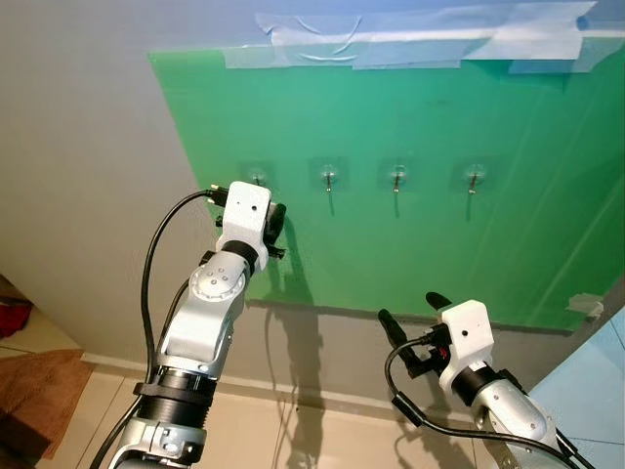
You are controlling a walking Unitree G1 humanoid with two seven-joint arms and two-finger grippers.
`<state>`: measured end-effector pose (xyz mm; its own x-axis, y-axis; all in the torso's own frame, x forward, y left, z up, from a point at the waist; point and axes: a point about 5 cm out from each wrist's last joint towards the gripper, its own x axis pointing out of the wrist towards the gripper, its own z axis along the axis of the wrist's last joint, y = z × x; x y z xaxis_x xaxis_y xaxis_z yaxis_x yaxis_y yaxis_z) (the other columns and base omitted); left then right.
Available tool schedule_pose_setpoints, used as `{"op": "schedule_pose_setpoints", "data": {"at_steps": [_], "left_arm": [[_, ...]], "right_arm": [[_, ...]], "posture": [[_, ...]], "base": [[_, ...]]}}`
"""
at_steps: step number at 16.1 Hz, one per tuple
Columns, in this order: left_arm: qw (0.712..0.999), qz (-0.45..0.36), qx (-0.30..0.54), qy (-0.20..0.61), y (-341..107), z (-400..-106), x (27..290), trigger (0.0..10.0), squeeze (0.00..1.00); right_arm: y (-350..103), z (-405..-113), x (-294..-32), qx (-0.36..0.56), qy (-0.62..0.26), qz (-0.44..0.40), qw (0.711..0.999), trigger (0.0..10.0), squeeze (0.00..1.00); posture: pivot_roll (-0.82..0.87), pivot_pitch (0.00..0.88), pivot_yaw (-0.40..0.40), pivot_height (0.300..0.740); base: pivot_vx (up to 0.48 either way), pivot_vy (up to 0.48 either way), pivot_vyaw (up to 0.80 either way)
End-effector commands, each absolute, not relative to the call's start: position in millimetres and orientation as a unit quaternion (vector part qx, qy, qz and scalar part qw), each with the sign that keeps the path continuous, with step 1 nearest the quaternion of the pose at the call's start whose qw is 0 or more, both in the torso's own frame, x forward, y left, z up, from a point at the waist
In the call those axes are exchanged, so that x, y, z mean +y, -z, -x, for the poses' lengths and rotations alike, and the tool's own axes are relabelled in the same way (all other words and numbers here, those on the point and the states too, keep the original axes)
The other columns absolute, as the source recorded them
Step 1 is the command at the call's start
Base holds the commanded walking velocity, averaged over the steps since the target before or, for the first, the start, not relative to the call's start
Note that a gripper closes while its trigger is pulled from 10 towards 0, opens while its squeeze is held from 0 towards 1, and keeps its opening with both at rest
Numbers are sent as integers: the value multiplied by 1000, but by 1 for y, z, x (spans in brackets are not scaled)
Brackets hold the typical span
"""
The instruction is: Hang keys on a hook
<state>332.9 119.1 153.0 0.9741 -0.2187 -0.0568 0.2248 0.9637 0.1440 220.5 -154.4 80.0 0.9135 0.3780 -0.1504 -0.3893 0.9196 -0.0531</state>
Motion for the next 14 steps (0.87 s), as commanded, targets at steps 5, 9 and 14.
{"op": "schedule_pose_setpoints", "data": {"at_steps": [5,9,14], "left_arm": [[992,-69,-16,105,-158,-330,124,10000,1000],[990,-68,-8,125,-150,-316,124,10000,1000],[991,-43,12,124,-139,-293,129,10000,1000]], "right_arm": [[-94,-224,-147,59,-190,38,979,10000,0],[-96,-231,-142,49,-170,24,984,10000,0],[-88,-244,-144,56,-141,-4,988,10000,0]], "posture": [[-86,0,74,740],[-78,0,85,740],[-53,0,73,740]], "base": [[0,0,0],[0,0,0],[0,0,0]]}}
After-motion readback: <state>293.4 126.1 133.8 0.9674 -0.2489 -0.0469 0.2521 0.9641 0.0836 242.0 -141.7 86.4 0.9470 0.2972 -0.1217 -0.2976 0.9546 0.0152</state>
